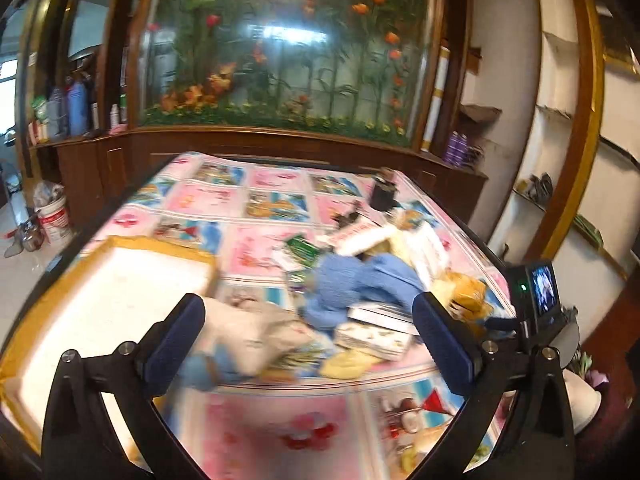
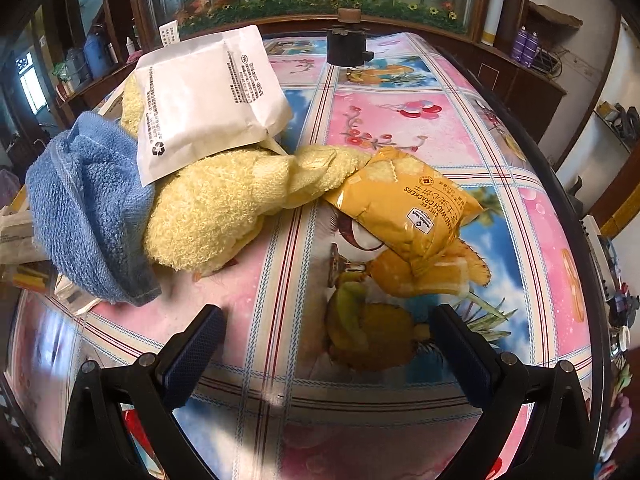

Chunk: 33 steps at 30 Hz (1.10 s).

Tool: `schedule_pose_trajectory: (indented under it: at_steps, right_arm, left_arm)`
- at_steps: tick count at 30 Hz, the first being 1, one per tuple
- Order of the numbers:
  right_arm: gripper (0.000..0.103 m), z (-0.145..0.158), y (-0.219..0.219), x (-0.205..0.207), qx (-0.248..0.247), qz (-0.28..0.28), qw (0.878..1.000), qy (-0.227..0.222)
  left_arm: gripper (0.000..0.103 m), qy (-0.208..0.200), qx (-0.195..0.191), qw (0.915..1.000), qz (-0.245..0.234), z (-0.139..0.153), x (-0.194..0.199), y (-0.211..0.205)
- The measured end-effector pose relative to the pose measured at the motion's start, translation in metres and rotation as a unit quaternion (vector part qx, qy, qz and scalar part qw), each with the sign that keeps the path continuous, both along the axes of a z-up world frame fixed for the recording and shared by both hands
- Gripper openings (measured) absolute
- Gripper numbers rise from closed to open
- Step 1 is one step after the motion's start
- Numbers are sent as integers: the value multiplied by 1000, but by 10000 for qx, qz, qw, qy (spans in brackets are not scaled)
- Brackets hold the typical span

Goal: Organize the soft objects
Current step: 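Grasp the beige paper bag from the pile with the left tool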

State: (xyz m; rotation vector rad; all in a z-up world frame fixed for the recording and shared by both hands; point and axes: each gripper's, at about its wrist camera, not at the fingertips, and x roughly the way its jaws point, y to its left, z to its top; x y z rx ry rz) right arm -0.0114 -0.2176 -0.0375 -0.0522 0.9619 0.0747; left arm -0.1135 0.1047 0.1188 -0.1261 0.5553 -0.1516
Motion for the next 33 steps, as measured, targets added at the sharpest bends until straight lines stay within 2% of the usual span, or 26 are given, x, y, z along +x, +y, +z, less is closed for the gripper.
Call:
schedule_pose_trajectory:
  at_steps: [3,6,9,13,14,16,18,20,22,25,29,33]
  right_arm:
    - [103,0,0,0,-2,3,10000,5]
    - [103,1,0,-2,10,22,10000,3]
    - [103,0,0,-1,10,20,10000,6]
    - [103,0,0,-1,13,11,10000,2]
    - [103,0,0,-1,11,11,10000,2]
    - [103,0,-1,-1,14,11,10000,1]
    - [103,1,0,-1,13,11,10000,0]
    - [103,0,0,-1,13,10,10000,0]
    - [103,0,0,-1,13,10,10000,-1]
    - [103,0,0,-1,14,9,10000,-1]
    - [103,0,0,-1,17,12,10000,-1]
    - [103,0,0,-1,15,10,10000,-2]
  left_arm:
    - [103,496,137,9975,475,-5,13,36]
    - [103,644,195,9960,595,-23,15,57]
    - [103,816,326,9958,245,-45,7,46]
    - [103,937,1039,9895,-361,-64,15,5]
    - [103,1024,1237,9862,-405,-71,25,-5]
    - [103,1110,1351,9839,-362,-73,37,-10]
    - [102,1151,1067,9861,-554,-72,49,-15]
    - [100,1153,534,9857,-1105,-63,49,-23]
    - [100,953,359,9843,-1442,-48,38,-32]
    - [100,822,628,9856,-1336,-39,29,-35]
    - [100,1075,767,9876,-854,-50,51,-23]
    - [100,1351,251,9881,-697,-59,82,-9]
